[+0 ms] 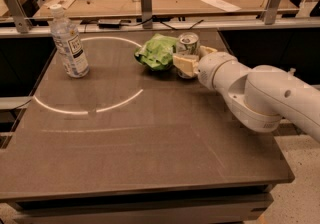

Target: Move 7up can near green rice chip bag

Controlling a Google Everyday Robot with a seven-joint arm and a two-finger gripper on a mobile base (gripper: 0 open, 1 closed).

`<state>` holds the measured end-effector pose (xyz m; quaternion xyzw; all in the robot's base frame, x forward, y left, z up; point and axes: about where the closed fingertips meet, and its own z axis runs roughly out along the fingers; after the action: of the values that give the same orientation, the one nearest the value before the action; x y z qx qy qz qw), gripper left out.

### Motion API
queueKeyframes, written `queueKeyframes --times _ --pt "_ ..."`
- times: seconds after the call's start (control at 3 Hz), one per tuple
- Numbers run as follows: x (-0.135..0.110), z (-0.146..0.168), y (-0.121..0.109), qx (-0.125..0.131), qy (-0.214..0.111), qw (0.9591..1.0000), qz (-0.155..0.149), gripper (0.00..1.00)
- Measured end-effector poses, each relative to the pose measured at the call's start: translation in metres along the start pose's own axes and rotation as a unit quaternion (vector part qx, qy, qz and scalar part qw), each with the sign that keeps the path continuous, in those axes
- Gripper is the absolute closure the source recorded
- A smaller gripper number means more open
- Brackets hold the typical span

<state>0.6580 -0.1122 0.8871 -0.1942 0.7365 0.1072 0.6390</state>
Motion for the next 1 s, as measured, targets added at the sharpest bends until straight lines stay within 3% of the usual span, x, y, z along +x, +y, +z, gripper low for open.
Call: queueKeyframes --times 0.67,1.0 --pt "0.0136 0.0181 0.0018 -0.018 0.009 0.9998 0.004 1.00" --pt "0.0135 0.0181 0.0018 -0.018 0.009 0.9998 0.004 0.83"
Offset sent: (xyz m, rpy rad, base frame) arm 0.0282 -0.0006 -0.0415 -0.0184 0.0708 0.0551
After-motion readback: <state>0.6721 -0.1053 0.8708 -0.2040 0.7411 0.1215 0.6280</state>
